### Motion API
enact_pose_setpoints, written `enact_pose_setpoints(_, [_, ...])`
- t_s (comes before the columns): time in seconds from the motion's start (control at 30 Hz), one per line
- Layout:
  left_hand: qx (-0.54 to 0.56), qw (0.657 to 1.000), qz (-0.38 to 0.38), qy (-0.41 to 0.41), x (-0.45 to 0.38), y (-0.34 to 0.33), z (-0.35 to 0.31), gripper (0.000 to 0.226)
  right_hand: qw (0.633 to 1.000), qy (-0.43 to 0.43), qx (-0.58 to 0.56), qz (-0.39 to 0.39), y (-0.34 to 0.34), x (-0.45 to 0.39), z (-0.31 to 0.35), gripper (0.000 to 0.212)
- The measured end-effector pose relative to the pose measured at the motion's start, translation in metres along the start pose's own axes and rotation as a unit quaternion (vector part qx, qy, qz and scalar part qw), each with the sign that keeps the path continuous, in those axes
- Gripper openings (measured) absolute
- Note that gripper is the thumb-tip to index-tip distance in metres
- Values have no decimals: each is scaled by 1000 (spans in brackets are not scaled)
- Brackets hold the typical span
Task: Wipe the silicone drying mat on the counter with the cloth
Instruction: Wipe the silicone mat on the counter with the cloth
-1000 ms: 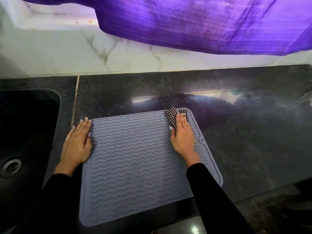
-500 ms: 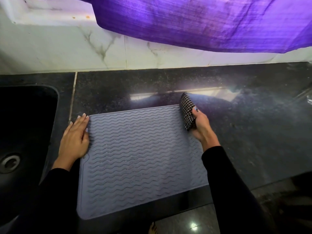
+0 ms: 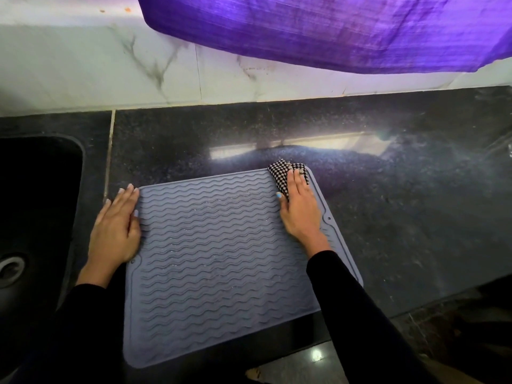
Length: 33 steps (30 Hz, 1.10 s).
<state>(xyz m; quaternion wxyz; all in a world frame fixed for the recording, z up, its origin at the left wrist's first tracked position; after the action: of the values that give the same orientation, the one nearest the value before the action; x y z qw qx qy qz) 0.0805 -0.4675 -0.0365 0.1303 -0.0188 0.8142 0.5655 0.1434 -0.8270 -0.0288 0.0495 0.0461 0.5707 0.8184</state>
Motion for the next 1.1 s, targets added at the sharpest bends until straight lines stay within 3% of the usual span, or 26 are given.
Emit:
enact_pose_setpoints(0.07, [1,1000,1,2,0,0,0,58,999,-1,-51,6,4,-2,0,56])
enact_pose_setpoints(0.17, [3,1000,0,3,-2,1,0,57,967,-37,-248,43,15,-14,-8,45])
enact_pose_setpoints(0.2, [2,1000,2,5,-1,1,1,57,940,-69,-329,59,18,-20,-16,40])
enact_pose_setpoints(0.27, [-7,1000,3,4,-1,0,0,58,843,-178,-500,86,22,-26,-38,35])
enact_pose_setpoints(0.3, [-13,1000,2,3,0,1,-2,58,821,-213,-525,69,25,-26,-48,35])
enact_pose_setpoints(0.33, [-18,1000,0,4,0,1,-3,58,825,-231,-514,42,33,-23,-56,34])
enact_pose_setpoints(0.43, [-29,1000,-6,8,-1,1,-7,60,902,-179,-391,-44,52,2,-49,39])
enact_pose_setpoints(0.57, [-40,999,5,10,-2,0,-12,62,977,-84,-184,-62,27,42,-15,48])
enact_pose_setpoints(0.63, [-43,999,11,10,-3,-1,-12,62,995,-18,-58,-80,16,46,-7,51])
enact_pose_setpoints(0.83, [-34,999,22,17,-5,-3,-12,55,996,-16,-20,-81,14,41,-6,51])
enact_pose_setpoints(0.97, [-23,999,15,21,-4,0,-12,53,985,-46,-157,-49,17,33,-18,47])
enact_pose_setpoints(1.03, [-14,1000,11,20,-4,1,-13,52,947,-99,-305,-5,17,25,-33,41])
enact_pose_setpoints(1.1, [-6,1000,6,21,-3,3,-12,52,859,-173,-481,23,22,22,-50,31])
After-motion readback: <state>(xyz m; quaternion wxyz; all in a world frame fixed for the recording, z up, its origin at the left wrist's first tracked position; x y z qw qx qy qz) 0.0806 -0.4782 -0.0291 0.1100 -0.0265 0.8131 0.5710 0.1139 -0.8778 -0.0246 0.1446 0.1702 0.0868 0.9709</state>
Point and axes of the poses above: each hand's wrist, its own x-axis away from the middle knuckle, its own y-axis out of the back of the hand, z = x × y, the point moved 9 cm from there along -x, towards the middle knuckle, and after that the axes turned 12 degrees about -y, right-handed, at the moved point
